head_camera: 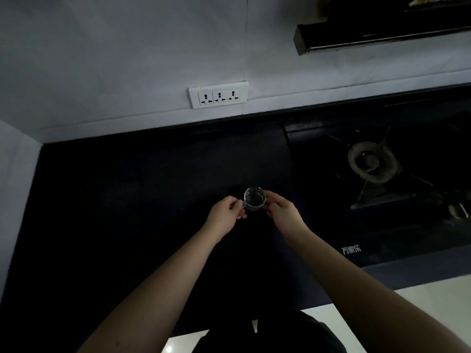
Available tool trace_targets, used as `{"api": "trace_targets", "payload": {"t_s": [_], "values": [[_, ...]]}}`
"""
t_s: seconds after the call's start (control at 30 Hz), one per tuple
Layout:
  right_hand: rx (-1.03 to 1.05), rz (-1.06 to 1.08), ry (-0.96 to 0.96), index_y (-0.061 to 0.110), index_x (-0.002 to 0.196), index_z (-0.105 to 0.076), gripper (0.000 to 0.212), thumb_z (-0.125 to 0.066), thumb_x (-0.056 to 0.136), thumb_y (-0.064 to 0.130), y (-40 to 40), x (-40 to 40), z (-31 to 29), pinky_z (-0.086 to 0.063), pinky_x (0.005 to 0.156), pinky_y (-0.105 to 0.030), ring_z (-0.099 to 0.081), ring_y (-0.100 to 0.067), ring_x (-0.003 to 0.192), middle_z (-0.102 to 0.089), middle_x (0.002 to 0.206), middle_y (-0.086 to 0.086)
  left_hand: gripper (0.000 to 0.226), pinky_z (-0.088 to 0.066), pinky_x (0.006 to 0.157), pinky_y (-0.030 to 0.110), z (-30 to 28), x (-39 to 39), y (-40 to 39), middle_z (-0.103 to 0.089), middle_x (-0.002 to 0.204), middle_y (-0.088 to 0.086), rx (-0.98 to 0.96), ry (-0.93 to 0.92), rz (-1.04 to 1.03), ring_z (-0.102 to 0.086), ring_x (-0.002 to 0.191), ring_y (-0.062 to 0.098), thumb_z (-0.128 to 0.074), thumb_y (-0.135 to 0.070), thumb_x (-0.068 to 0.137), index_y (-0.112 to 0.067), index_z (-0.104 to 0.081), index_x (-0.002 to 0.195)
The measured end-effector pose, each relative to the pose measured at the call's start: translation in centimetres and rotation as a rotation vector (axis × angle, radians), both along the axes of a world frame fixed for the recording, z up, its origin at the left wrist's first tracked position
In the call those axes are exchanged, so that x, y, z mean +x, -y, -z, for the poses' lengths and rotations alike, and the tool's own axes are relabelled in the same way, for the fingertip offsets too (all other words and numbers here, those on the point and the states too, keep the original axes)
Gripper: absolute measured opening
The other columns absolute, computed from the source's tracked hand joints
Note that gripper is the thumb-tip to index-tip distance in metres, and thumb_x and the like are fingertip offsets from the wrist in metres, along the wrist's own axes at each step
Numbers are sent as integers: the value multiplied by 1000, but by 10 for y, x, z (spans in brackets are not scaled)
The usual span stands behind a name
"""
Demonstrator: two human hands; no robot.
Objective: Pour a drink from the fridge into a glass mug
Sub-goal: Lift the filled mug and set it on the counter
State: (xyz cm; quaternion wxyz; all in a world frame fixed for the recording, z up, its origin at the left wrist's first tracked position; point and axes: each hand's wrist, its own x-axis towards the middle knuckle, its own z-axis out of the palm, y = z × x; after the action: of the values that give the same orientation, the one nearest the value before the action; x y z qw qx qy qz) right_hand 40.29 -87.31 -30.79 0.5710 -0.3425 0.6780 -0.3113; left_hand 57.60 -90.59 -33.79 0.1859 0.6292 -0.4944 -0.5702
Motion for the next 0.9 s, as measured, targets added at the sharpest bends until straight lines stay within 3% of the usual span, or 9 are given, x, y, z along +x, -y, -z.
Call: {"api": "trace_targets", "payload": {"t_s": [0.23, 0.43, 0.77, 0.9], "values": [[13, 37, 16, 36, 118, -63, 49, -40, 89, 5, -4, -1, 5, -47, 86, -20, -63, -4, 108, -70, 114, 11, 17, -57, 87, 32, 5, -2, -3, -73, 89, -3, -13, -7, 22, -72, 84, 8, -49, -27, 102, -21, -65, 98], [18, 50, 30, 41, 109, -64, 47, -40, 90, 5, -11, -4, 4, -47, 89, -22, -63, -4, 107, -70, 112, 13, 17, -57, 86, 31, 8, -3, -7, -74, 87, -5, -3, 0, 30, -71, 84, 8, -50, -29, 102, -23, -65, 96], [43, 50, 23, 26, 130, -58, 46, -41, 92, 7, -17, -4, 4, -46, 100, -28, -60, -7, 111, -67, 117, 10, 18, -56, 83, 28, 7, -4, -12, -74, 89, -3, 26, -6, 21, -72, 84, 8, -48, -28, 103, -22, -64, 97], [46, 50, 27, 28, 132, -57, 45, -41, 94, 9, -19, -4, 4, -46, 97, -27, -60, -5, 110, -66, 112, 15, 16, -54, 73, 21, 5, -5, -14, -73, 90, -3, -4, 15, 24, -71, 77, 4, -49, -28, 102, -23, -63, 97]]}}
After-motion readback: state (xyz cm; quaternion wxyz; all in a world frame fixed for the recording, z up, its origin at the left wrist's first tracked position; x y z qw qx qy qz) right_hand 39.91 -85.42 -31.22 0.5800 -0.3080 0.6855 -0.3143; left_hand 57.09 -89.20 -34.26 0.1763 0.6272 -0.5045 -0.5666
